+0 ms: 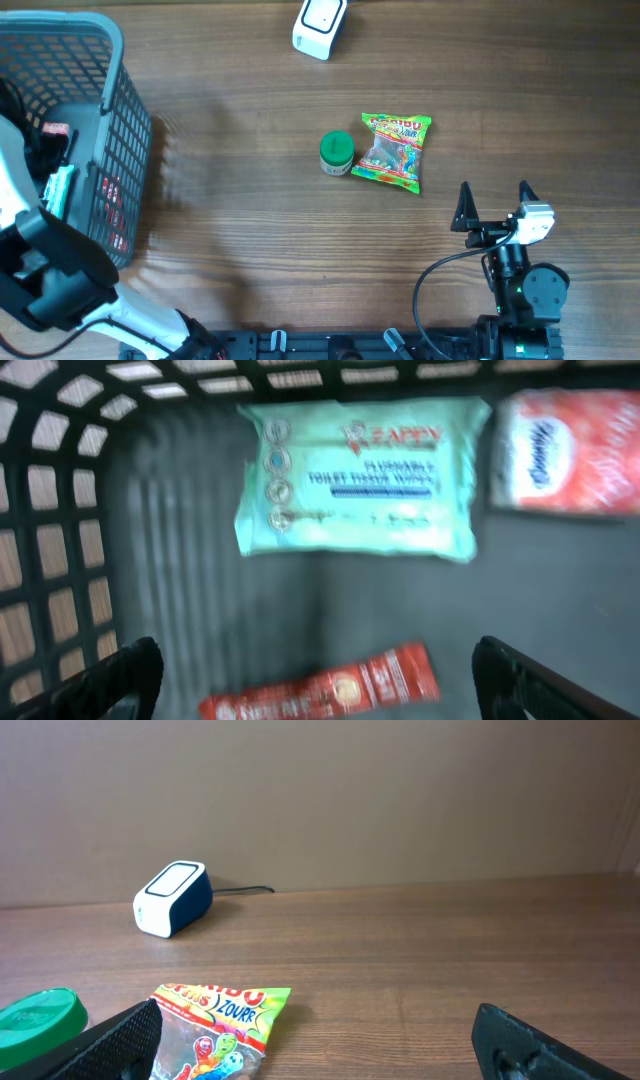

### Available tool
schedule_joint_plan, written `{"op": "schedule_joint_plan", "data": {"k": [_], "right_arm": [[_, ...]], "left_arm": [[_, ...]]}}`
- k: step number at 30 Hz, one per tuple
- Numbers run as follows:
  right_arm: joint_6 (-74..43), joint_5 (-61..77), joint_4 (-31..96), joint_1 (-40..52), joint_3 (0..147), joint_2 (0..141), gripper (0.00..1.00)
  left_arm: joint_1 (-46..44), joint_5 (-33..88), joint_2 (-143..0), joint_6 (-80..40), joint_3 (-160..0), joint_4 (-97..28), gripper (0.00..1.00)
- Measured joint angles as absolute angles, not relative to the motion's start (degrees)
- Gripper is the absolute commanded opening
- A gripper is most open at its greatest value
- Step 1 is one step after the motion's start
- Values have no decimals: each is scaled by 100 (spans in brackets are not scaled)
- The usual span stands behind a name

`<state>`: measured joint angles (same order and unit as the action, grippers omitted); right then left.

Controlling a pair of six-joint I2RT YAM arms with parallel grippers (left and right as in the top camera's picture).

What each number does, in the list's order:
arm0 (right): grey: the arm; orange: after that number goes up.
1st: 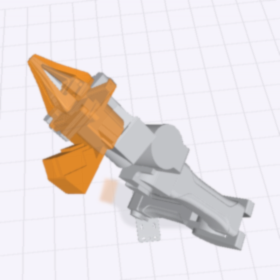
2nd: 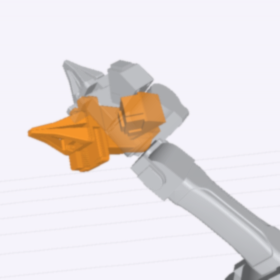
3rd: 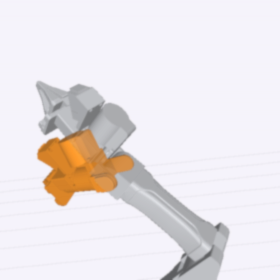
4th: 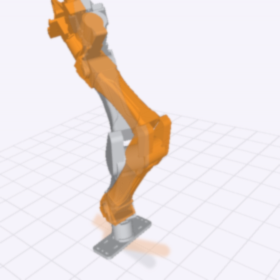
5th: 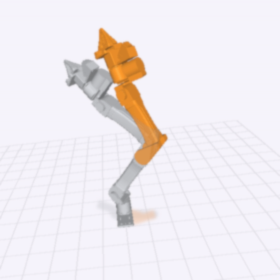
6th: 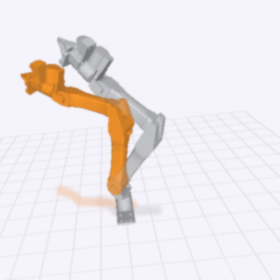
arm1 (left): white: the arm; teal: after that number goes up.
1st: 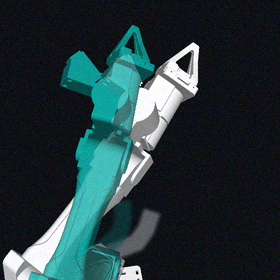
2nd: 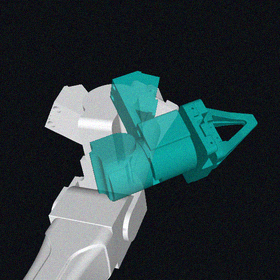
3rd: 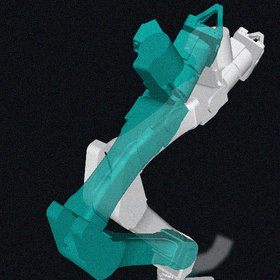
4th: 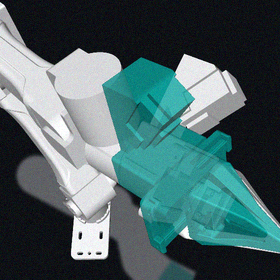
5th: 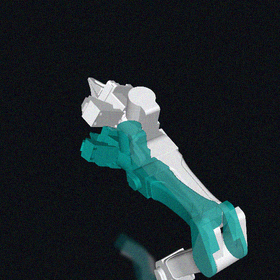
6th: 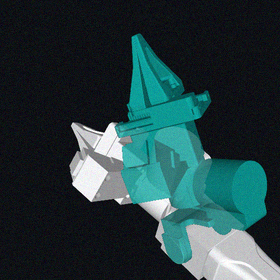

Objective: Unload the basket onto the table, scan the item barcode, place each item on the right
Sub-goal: 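Carry the Haribo bag out and drop it right of the bottle, then reach the left gripper into the basket and grasp the tissue wipes pack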

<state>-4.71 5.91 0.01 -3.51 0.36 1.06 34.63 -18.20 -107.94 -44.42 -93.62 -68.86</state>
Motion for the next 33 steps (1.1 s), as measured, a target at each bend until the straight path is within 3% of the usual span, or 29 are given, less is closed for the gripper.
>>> {"op": "schedule_joint_plan", "data": {"k": [5, 16, 19, 20, 23, 25, 27, 28, 33], "right_arm": [[-471, 591, -1, -351, 36, 106, 100], [-471, 591, -1, -351, 36, 106, 100], [-471, 591, -1, -351, 36, 106, 100], [-471, 591, -1, -351, 36, 106, 100], [-471, 591, -1, -351, 36, 106, 99], [-471, 591, -1, -351, 36, 106, 100], [-471, 591, -1, -351, 36, 106, 100], [-471, 591, -1, -351, 36, 106, 100], [-471, 591, -1, -351, 36, 106, 100]], "left_arm": [[3463, -2178, -11330, -3500, -9336, -6031, 100], [3374, -2268, -11998, -2550, -9336, -5612, 99], [3326, -2294, -12206, -2467, -9367, -5686, 83], [3326, -2294, -12208, -2410, -9373, -5717, 83], [3361, -2318, -12221, -2366, -9371, -5850, 69], [3446, -2331, -12232, -2324, -9371, -5929, 48], [3625, -2353, -12263, -2298, -9371, -6020, 8], [3691, -2381, -12278, -2292, -9371, -6038, 4], [3767, -2460, -12278, -2318, -9371, -6125, 4]]}}
